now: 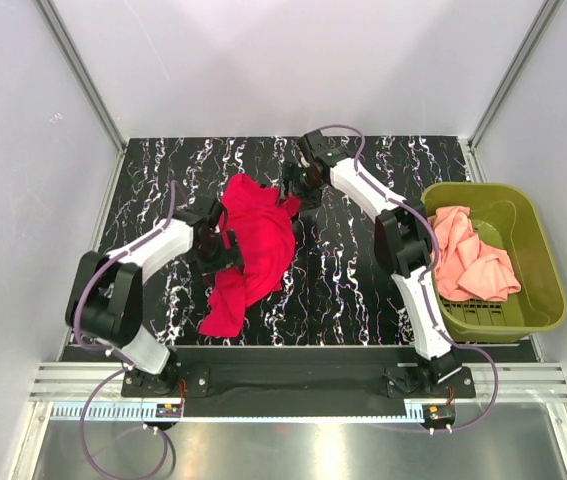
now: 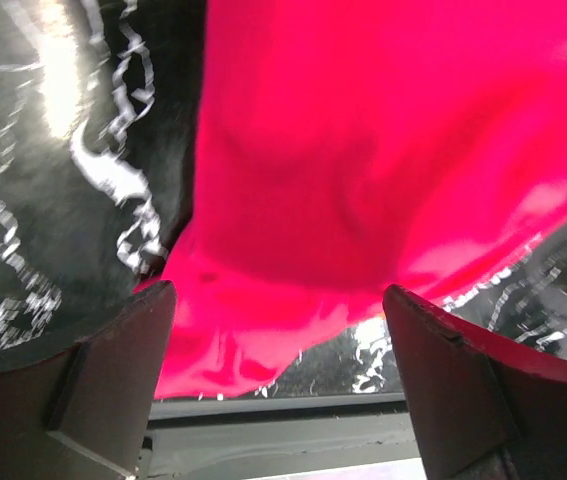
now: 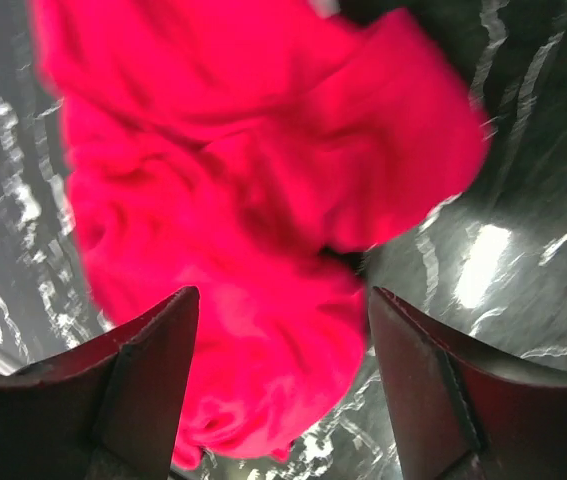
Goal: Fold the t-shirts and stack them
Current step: Flatten the tshirt out
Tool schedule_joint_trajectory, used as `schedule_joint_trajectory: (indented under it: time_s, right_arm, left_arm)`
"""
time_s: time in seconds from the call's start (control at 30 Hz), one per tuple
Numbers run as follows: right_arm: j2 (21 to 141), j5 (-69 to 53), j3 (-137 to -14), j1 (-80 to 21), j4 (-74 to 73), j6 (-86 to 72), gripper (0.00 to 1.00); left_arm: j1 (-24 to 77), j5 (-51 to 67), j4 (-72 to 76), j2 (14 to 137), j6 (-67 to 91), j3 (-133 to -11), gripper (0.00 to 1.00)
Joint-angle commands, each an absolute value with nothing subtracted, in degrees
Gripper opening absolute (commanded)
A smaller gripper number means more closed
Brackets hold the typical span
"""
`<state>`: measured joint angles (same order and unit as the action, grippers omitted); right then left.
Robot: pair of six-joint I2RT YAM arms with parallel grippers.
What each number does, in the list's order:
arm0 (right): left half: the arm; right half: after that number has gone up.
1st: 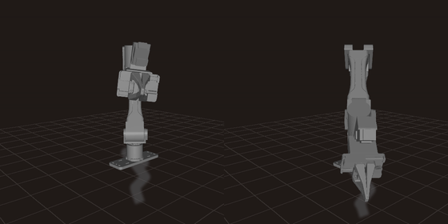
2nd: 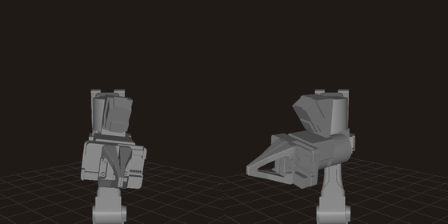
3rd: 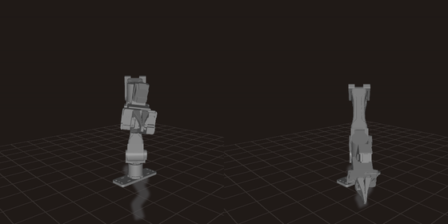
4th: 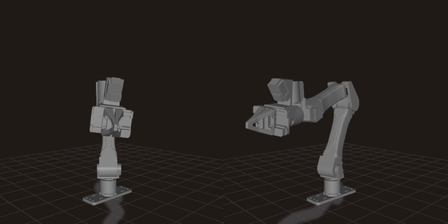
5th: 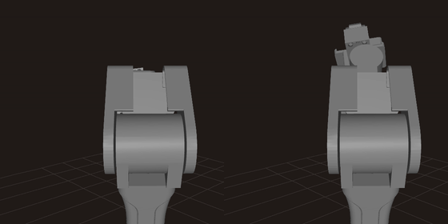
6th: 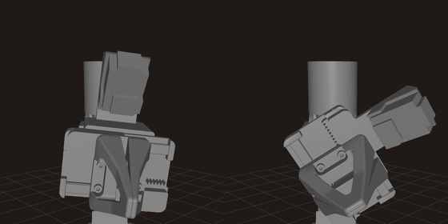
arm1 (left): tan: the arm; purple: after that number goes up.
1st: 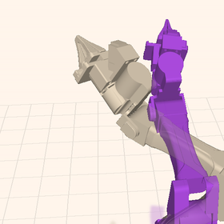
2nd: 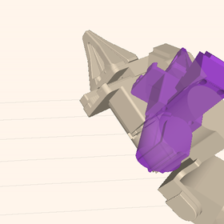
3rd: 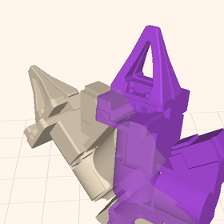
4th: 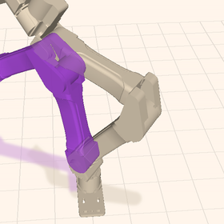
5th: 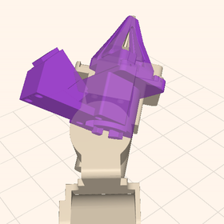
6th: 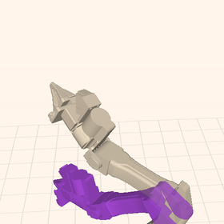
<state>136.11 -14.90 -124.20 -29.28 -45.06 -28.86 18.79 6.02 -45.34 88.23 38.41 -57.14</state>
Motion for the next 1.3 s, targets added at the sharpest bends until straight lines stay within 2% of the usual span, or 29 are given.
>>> schedule_joint_trajectory:
  time_s: [0.0,0.03,0.13,0.17,0.23,0.27,0.3,0.33,0.37,0.4,0.43,0.53,0.6,0.8,0.97,1.07,1.13,1.2,1.27]
  right_arm:
    - [138.60,-17.66,-127.27,-28.30,-46.94,-27.77,0.75]
    - [138.95,-18.45,-127.44,-28.21,-45.98,-27.77,0.72]
    - [141.15,-20.12,-129.54,-27.69,-45.35,-28.47,0.67]
    - [141.85,-21.35,-130.25,-27.69,-45.44,-28.65,0.61]
    - [143.78,-23.89,-132.53,-27.60,-45.00,-29.26,0.56]
    - [144.40,-25.04,-133.32,-27.60,-44.56,-29.53,0.47]
    - [144.49,-26.01,-133.42,-27.60,-43.86,-29.88,0.43]
    - [144.58,-27.84,-133.50,-27.60,-42.29,-30.14,0.38]
    - [144.41,-28.56,-133.42,-27.60,-41.32,-30.15,0.32]
    - [144.23,-28.83,-133.59,-27.42,-40.61,-30.15,0.08]
    - [144.05,-28.04,-133.94,-27.42,-40.78,-29.89,0.00]
    - [140.55,-24.80,-133.51,-27.07,-43.58,-27.61,0.00]
    - [134.60,-20.32,-130.98,-26.72,-45.95,-26.37,0.00]
    - [109.81,-10.38,-111.13,-26.81,-55.26,-24.96,0.00]
    - [87.68,-12.13,-91.72,-28.29,-59.06,-26.62,0.00]
    - [81.23,-15.11,-85.28,-29.00,-59.32,-29.44,0.02]
    - [80.95,-16.43,-83.77,-28.92,-57.66,-29.97,0.18]
    - [84.01,-14.78,-85.42,-28.83,-57.83,-28.66,0.34]
    - [89.96,-10.47,-91.01,-28.48,-59.75,-26.99,0.37]
  left_arm:
    - [18.54,9.49,-41.40,91.48,37.00,-59.68,0.87]
    - [18.46,9.49,-41.31,93.23,36.91,-60.03,0.85]
    - [18.20,9.67,-41.39,95.18,36.65,-61.17,0.69]
    - [18.02,9.32,-41.74,95.71,36.48,-61.52,0.64]
    - [17.41,8.27,-42.27,95.71,36.12,-62.48,0.49]
    - [17.05,6.78,-43.23,95.19,35.51,-63.80,0.44]
    - [16.88,5.81,-43.85,94.92,35.16,-64.50,0.40]
    - [16.88,4.76,-44.55,94.66,34.81,-65.56,0.30]
    - [16.87,2.48,-46.04,93.79,34.02,-67.22,0.26]
    - [16.87,1.59,-46.75,93.34,33.67,-68.19,0.23]
    - [16.87,0.62,-47.54,92.82,33.31,-69.07,0.17]
    - [16.87,-4.56,-50.97,90.36,32.61,-72.59,0.08]
    - [16.87,-8.51,-53.78,88.52,32.26,-75.04,0.04]
    - [16.79,-21.52,-61.78,79.11,30.76,-80.58,0.04]
    - [16.52,-27.67,-64.69,71.74,29.53,-82.18,0.08]
    - [16.44,-28.39,-63.64,71.80,27.95,-82.70,0.20]
    - [16.26,-28.56,-62.85,74.25,26.55,-84.02,0.36]
    - [15.56,-28.13,-62.84,80.92,25.49,-88.40,0.43]
    - [15.38,-27.86,-65.12,85.85,24.53,-93.14,0.64]
